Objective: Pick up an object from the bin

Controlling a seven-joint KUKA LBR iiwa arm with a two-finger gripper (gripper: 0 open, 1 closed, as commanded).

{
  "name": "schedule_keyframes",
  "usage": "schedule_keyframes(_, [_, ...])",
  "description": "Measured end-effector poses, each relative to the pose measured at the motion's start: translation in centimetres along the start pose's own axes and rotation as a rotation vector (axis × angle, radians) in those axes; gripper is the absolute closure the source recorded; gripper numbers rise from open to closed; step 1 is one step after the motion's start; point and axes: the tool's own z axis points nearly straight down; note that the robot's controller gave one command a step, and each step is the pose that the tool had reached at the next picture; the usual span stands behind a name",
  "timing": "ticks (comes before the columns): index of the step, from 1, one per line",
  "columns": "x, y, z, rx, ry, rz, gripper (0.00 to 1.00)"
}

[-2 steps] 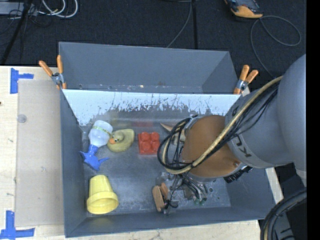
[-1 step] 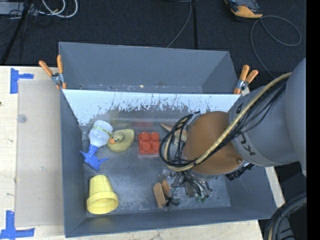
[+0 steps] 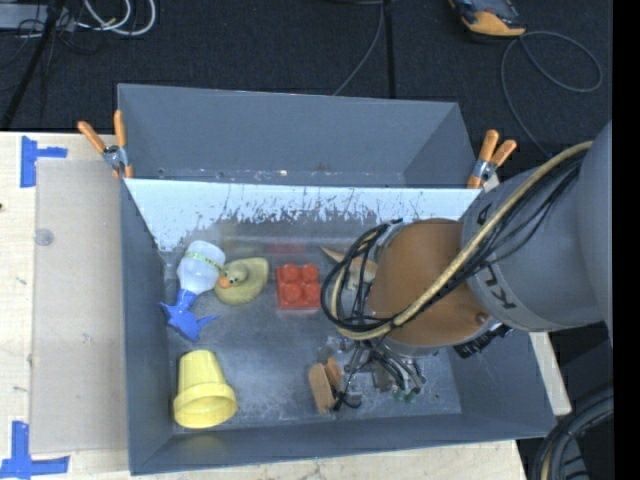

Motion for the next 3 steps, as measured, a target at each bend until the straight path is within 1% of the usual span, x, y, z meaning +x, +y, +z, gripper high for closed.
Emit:
schedule_keyframes(2, [0.0, 0.0, -1.2, 0.000, 0.001, 0.001, 1.00])
schedule_keyframes(3, [0.1, 0.0, -1.9, 0.000, 0.007, 0.002, 1.00])
